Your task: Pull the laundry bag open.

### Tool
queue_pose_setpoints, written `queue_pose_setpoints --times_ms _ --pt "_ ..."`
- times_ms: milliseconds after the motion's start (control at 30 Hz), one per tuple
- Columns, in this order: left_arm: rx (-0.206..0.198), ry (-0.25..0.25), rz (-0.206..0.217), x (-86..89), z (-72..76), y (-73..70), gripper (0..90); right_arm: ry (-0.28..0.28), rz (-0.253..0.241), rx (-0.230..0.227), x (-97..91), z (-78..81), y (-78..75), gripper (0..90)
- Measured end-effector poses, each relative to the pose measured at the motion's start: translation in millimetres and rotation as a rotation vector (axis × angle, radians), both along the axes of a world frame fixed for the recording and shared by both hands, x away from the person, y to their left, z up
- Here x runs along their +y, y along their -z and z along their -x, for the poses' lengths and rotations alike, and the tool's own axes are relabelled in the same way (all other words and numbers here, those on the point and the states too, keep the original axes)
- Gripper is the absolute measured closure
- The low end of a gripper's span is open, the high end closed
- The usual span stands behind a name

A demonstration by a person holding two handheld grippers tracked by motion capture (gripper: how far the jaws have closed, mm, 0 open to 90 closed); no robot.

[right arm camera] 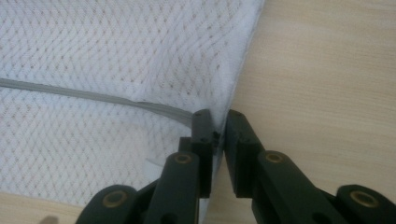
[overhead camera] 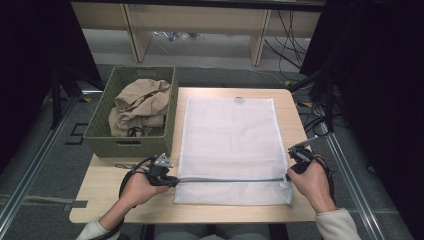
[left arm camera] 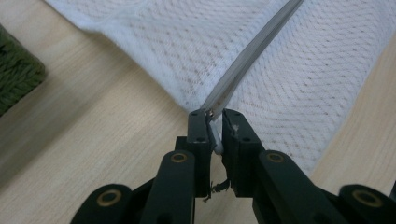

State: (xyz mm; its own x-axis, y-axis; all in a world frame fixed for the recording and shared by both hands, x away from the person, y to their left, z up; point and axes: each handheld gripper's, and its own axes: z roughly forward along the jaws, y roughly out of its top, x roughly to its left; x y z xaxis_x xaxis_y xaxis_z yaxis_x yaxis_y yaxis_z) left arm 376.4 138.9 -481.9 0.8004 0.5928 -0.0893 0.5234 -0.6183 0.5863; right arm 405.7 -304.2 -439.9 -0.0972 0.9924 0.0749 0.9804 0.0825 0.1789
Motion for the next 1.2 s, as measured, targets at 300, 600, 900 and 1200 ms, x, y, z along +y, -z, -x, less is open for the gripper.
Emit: queue_pose_setpoints --times_ms 300,600,900,1200 --pt "-0.075 0.042 -0.006 -18.4 8.5 0.8 75.6 -0.031 0.002 -0.034 -2.6 -0.7 -1.3 78.3" --pt "-0.137 0.082 0.049 -29.3 12.6 4.3 74.7 -0.038 -0.004 -0.074 -1.7 0.3 -5.4 73.5" --pt "-0.104 0.079 0.045 -37.7 4.9 20.7 76.0 -0.007 -0.023 -0.071 4.0 1.5 -8.6 71.5" --pt "-0.12 0.102 0.095 -38.9 13.5 20.0 63.1 -0.149 -0.049 -0.115 13.3 -0.1 -9.9 69.5"
